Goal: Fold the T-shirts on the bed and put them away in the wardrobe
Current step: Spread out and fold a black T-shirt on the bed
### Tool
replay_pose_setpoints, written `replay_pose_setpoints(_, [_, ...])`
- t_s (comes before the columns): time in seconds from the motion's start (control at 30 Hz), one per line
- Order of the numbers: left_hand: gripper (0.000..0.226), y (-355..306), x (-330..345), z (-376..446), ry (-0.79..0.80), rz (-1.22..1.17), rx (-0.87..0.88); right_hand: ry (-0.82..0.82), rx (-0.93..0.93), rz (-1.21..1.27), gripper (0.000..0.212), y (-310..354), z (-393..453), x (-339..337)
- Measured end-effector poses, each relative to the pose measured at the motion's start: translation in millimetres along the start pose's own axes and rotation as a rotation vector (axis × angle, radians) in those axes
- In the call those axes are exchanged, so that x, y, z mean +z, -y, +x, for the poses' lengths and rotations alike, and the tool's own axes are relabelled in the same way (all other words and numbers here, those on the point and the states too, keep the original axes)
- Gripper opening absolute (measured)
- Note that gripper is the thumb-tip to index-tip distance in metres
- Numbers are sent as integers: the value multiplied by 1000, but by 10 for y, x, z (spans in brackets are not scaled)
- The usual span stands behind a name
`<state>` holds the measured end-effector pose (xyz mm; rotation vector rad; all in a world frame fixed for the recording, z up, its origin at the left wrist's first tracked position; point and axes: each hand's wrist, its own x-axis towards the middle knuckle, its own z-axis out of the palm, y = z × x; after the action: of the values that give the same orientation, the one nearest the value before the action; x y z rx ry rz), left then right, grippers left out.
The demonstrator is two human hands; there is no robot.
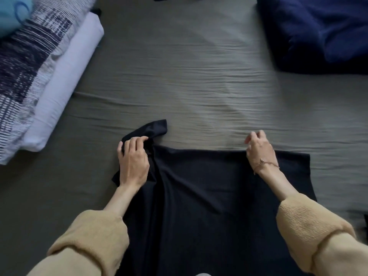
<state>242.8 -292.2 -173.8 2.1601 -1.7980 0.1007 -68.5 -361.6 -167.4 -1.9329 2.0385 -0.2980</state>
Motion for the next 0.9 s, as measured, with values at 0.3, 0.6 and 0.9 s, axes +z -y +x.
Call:
replay_pose_setpoints(0.3, [42,586,-137,-7,345,-334,-628,459,-86,323,25,1405,90,567])
replay_pose_setpoints(0.6, [10,833,-158,96,479,-1089,-906,567,264,702,30,2181,298,898])
replay_pose_setpoints(0.9, [32,1384,-339,230,447,-1293,-1013,559,345,1291,28,2622,458,855])
